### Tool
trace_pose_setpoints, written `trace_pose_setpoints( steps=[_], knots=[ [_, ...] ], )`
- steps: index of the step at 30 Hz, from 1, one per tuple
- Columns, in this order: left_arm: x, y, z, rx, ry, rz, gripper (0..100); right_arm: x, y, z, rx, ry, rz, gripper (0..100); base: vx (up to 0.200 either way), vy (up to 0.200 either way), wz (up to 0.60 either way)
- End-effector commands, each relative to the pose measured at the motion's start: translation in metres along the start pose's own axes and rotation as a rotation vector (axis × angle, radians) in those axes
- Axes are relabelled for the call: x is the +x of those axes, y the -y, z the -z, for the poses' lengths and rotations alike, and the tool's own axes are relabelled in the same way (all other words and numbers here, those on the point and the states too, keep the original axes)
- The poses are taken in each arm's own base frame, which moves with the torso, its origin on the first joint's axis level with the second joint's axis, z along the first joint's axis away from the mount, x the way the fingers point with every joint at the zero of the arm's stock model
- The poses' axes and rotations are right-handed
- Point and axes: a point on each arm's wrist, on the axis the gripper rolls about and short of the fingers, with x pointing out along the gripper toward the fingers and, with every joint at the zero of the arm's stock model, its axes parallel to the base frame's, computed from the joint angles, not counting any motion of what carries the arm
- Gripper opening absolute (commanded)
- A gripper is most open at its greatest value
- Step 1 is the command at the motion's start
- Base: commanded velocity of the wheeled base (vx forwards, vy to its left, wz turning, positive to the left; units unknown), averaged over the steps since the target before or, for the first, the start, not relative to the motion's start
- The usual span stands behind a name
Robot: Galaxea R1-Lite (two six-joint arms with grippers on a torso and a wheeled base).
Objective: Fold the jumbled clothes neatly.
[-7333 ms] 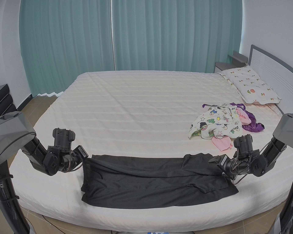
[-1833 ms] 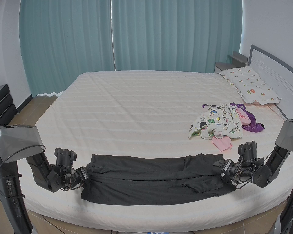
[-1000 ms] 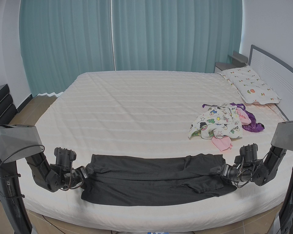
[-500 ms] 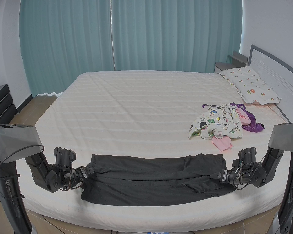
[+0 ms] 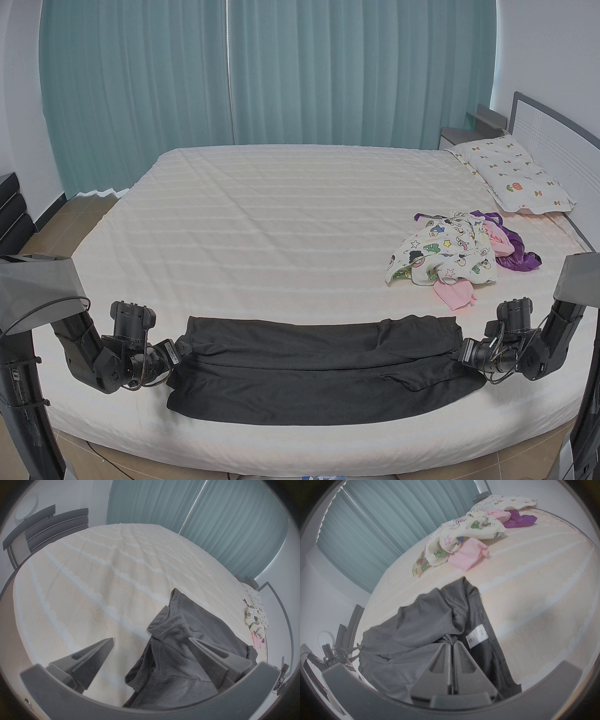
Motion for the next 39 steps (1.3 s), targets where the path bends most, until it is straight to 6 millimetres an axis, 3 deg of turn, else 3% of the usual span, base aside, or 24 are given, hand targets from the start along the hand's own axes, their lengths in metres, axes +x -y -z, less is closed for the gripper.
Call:
trace_pose_setpoints(
  steps=[1,7,8,12,20,22,28,39],
  knots=[
    [0.000,0.001,-0.001,-0.001,0.004,0.002,100,-0.001,0.004,0.002,0.023,0.010,0.003,0,0.000,0.000,0.00],
    [-0.001,0.001,-0.001,-0.004,0.005,0.003,100,0.000,0.004,-0.001,0.027,0.020,0.007,0,0.000,0.000,0.00],
    [-0.002,0.001,-0.001,-0.009,0.006,0.003,100,0.000,0.004,0.000,0.027,0.020,0.009,100,0.000,0.000,0.00],
    [-0.010,0.000,0.000,-0.014,0.002,0.009,100,-0.001,0.005,0.001,0.028,0.016,0.014,100,0.000,0.000,0.00],
    [-0.047,-0.001,0.010,0.010,-0.047,0.103,100,-0.011,0.008,-0.001,0.041,0.032,0.022,100,0.000,0.000,0.00],
    [-0.059,-0.001,0.021,0.032,-0.100,0.150,100,-0.018,0.009,-0.001,0.047,0.036,0.027,100,0.000,0.000,0.00],
    [-0.060,-0.005,0.043,0.088,-0.182,0.130,100,-0.029,0.009,0.006,0.052,0.020,0.032,100,0.000,0.000,0.00],
    [-0.050,-0.008,0.052,0.101,-0.219,0.097,100,-0.034,0.009,0.009,0.052,0.016,0.034,100,0.000,0.000,0.00]
  ],
)
